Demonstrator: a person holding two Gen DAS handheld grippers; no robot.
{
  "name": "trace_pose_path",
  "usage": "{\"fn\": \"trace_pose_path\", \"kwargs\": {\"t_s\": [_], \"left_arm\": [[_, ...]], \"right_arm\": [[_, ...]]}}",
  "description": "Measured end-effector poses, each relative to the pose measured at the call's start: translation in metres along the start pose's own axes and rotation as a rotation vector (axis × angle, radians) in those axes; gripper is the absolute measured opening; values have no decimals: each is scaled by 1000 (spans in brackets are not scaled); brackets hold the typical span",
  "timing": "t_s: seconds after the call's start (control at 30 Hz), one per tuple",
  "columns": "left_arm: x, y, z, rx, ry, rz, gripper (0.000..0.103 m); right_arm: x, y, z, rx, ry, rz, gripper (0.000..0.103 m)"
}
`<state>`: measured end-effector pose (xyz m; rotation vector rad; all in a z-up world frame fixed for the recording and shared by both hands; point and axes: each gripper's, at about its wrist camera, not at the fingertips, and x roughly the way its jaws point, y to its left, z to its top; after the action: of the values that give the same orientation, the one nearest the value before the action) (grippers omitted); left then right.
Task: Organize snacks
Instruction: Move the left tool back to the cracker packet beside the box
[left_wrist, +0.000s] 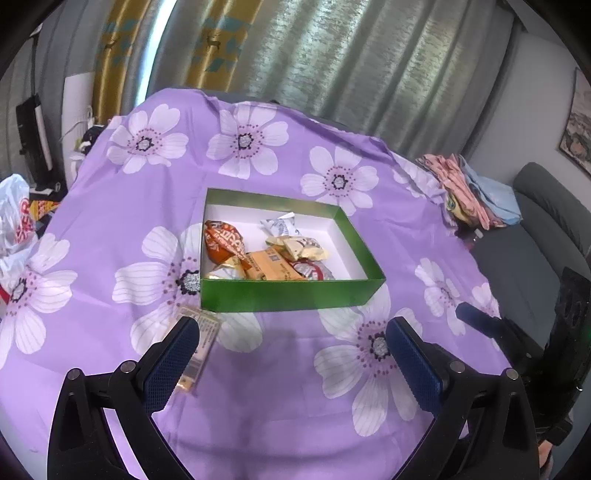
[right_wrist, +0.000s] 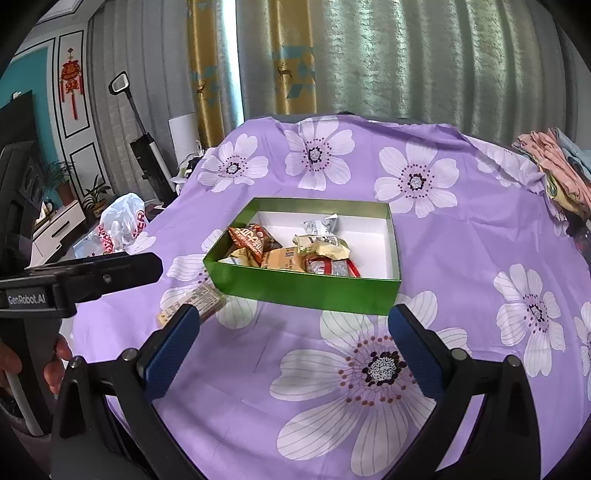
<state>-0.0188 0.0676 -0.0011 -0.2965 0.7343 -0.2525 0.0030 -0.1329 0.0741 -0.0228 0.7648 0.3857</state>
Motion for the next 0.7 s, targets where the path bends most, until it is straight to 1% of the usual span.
{"fn": "trace_pose_path", "kwargs": {"t_s": [0.37, 0.7], "left_arm": [[-5, 15, -9, -28, 5, 7, 101], [0, 36, -15, -57, 24, 22, 101]], "right_arm": [[0, 18, -3, -28, 13, 17, 102], [15, 32, -5, -52, 45, 34, 102]]}}
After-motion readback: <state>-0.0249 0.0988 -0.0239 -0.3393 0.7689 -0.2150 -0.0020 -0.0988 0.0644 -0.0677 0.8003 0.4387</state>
